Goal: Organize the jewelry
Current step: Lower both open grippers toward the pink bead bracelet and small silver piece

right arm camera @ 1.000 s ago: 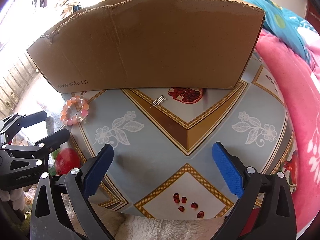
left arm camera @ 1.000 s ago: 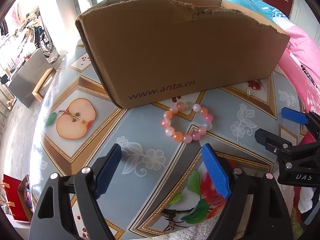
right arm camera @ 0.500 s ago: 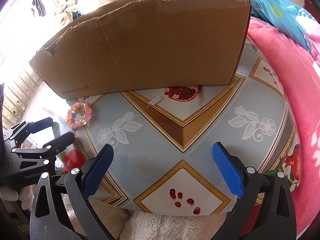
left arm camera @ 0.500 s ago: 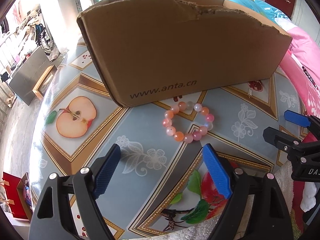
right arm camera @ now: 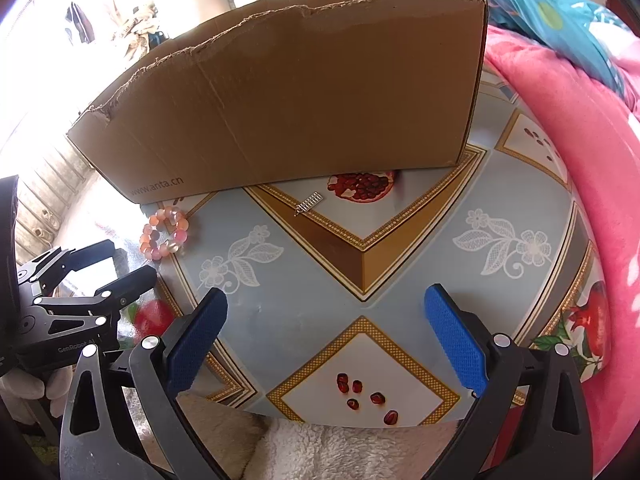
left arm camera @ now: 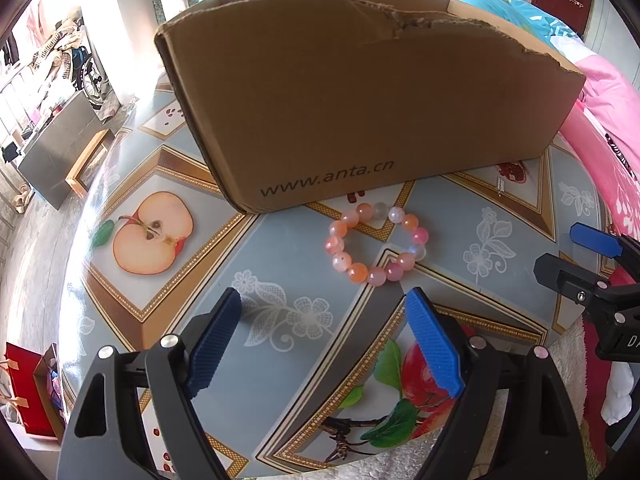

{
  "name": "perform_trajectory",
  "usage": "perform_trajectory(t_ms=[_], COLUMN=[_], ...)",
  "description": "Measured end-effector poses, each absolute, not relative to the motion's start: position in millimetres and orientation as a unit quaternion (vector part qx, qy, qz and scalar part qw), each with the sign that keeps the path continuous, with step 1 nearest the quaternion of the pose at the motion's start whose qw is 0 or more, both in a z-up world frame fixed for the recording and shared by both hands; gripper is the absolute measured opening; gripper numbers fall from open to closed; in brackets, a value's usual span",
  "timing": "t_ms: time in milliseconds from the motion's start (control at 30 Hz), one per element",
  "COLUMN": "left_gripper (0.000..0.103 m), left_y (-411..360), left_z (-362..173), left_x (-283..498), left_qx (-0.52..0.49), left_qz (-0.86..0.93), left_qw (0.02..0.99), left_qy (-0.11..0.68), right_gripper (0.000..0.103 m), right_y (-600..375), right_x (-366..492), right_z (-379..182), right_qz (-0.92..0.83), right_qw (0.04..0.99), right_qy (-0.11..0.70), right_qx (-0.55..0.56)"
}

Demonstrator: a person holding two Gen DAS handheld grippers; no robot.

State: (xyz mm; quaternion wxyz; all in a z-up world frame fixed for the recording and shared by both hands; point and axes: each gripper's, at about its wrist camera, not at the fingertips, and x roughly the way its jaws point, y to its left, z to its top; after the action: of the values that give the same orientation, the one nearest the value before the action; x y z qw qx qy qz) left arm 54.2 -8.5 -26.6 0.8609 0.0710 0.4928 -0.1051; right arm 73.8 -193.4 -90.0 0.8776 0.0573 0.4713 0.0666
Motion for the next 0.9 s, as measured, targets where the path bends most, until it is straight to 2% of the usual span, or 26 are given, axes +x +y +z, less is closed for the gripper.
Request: perform_trajectory(t_ms=[333,467,533,600,700,800,900], left_gripper=[0.084,0.085,0.085,0.085,0.085,0.083,0.08], left_y=[-9,-8,-7,-4,-5,-15,-35], left_z=[-28,-29,-29,-25,-10,3,3], left_x=[52,51,50,46,30,12,3], left_qx=[0.071,0.072,0.07,0.06,0.059,0.087,0.141], left_qz=[-0.107,-0.111,-0.117,-0.132,-0.171,-0.211,-0.227], left_qw=[0.862,0.864,0.867,0.874,0.896,0.911,0.909], left_qy=[0.49,0.486,0.48,0.464,0.406,0.344,0.318], right_gripper=[0.095,0.094,0.091,0.083,0.075,0.068,0.065], right_y=[-201,-211,-219,-224,-231,-234,-229], right_x=[75,75,75,75,76,77,79], right_z=[-90,-87,-83,-79,-74,-71,-65], right_qz=[0.078,0.089,0.085,0.081,0.082,0.086,0.094], right_qw=[0.875,0.872,0.876,0.882,0.887,0.89,0.892], right_qy=[0.475,0.474,0.463,0.452,0.44,0.431,0.422], right_qx=[0.05,0.089,0.1,0.104,0.115,0.123,0.129])
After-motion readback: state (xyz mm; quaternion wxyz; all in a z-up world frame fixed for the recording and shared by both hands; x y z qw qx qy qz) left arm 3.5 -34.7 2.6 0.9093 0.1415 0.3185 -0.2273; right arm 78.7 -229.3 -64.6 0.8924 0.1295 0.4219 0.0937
